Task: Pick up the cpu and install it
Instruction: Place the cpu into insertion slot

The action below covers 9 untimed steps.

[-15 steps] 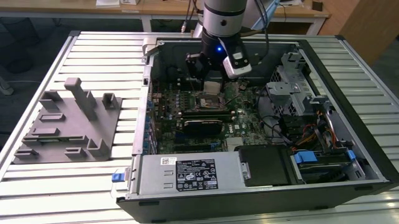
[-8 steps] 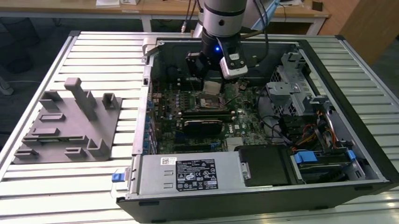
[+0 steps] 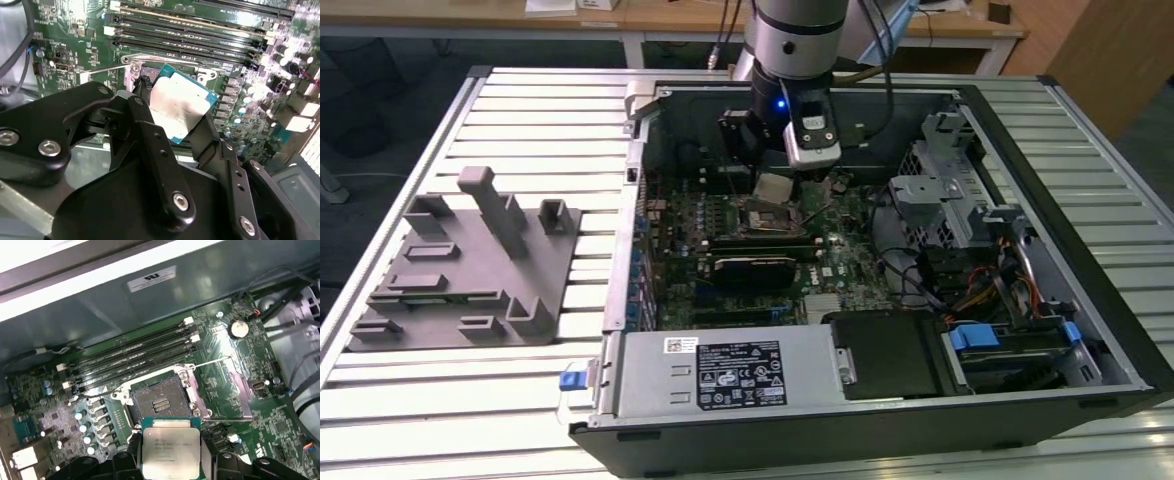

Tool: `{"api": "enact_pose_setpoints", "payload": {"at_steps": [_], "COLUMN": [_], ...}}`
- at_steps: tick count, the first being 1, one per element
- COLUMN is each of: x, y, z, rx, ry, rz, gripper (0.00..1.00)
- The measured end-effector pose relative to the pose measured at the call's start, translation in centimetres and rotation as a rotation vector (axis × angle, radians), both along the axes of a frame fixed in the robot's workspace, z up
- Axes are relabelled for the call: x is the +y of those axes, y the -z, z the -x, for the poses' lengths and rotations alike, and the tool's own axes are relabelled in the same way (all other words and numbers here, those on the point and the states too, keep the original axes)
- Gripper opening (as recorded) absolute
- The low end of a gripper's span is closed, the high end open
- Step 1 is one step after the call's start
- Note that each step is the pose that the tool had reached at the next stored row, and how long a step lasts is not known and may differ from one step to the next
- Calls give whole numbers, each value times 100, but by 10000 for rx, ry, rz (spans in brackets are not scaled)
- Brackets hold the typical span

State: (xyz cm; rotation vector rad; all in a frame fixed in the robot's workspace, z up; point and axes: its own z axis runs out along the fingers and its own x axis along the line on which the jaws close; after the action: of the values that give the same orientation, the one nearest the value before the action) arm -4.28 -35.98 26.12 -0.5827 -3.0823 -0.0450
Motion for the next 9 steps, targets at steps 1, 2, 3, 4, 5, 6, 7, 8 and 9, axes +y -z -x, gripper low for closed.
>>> {"api": "enact_pose_setpoints", "payload": {"at_steps": [1,2,3,4,5,6,7,8,9], "x": [0,0,0,0,0,0,0,0,0], "y": [0,0,0,0,1,1,1,1,1], "z": [0,0,0,0,0,0,0,0,0], "rx": [0,0,0,0,-1,0,0,0,0], "ry": [118,247,383,520,660,799,929,1049,1166], "rz": [0,0,0,0,-1,-1,-1,0,-1], "gripper": [55,55,55,55,55,55,55,55,55]}}
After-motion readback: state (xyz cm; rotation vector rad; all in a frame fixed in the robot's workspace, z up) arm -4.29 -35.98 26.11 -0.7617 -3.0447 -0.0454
